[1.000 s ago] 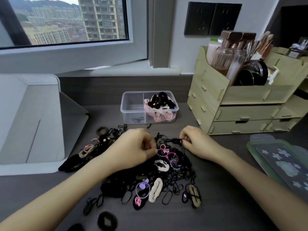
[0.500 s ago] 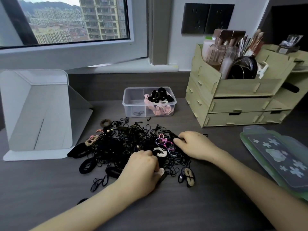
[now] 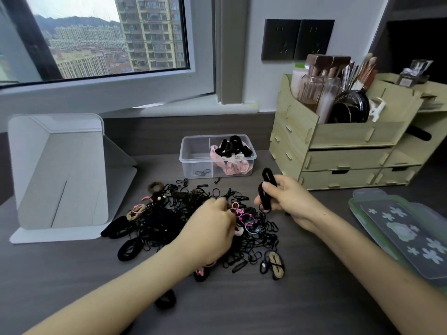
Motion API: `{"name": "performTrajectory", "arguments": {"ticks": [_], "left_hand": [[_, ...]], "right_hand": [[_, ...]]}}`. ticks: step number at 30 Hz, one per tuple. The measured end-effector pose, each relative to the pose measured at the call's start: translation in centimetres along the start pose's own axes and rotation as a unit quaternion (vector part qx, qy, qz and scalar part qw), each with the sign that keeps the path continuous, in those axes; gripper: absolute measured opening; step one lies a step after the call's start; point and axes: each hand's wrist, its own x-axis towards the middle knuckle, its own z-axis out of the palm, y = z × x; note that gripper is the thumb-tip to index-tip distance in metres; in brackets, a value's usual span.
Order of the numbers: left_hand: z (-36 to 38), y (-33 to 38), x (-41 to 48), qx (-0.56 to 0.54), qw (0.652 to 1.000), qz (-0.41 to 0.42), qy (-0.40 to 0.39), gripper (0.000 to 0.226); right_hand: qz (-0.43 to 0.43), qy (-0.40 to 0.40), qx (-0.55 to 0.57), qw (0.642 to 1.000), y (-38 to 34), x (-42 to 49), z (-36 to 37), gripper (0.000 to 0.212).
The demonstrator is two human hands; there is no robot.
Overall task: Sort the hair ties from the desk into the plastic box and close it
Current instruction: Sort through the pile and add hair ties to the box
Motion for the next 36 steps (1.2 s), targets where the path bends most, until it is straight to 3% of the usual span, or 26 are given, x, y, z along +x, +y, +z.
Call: {"name": "performTrajectory", "arguments": {"ticks": [5,10,12,14,17,21,25,28,30,32,36], "left_hand": [[1.3,0.6,1.2,0.073,0.995,0.020,-0.061,0.029],[0.7,0.1,3.5,-0.097,0.987,-0.087,-0.092,0.014],[-0.5,-0.6,4.5,-0.224,0.951,-0.166,-0.132,0.014],[-1.9,-1.7,5.4,-0.359,0.892,-0.220,-0.163,0.011],[-3.5,-3.6,6.7,-0.373,0.886,-0.235,-0.148,0.025],[-4.6,-5.7,8.4,-0.379,0.875,-0.249,-0.169,0.032],[-5.2,-7.3,11.9,-0.493,0.814,-0.285,-0.114,0.029],[-5.5,-7.8,14.8,-0.559,0.769,-0.300,-0.077,0.020],[-5.2,-8.2,16.7,-0.519,0.797,-0.304,-0.048,0.017],[-4.6,-8.5,18.1,-0.454,0.836,-0.309,-0.027,0.013],[-3.2,-8.9,19.5,-0.332,0.897,-0.287,-0.049,0.014]], "right_hand": [[-0.011,-0.002,-0.004,1.000,-0.9,0.7,0.0,0.019],[-0.014,-0.025,-0.021,0.999,-1.4,2.3,-0.5,0.017],[-0.023,-0.038,-0.017,0.999,-1.6,2.8,-0.9,0.014],[-0.032,-0.057,-0.004,0.998,-1.7,3.1,-0.8,0.012],[-0.056,-0.038,-0.016,0.998,-1.3,3.7,-0.5,0.013],[-0.060,-0.014,0.066,0.996,-2.2,5.3,0.1,0.014],[-0.074,0.066,-0.022,0.995,-3.8,9.4,0.5,0.021],[-0.056,0.083,-0.117,0.988,-4.5,13.0,0.9,0.023],[-0.046,0.088,-0.196,0.976,-5.0,14.9,1.2,0.017],[-0.042,0.095,-0.305,0.947,-5.4,16.0,1.3,0.024],[-0.086,0.147,-0.424,0.890,-5.9,14.7,1.2,0.022]]}}
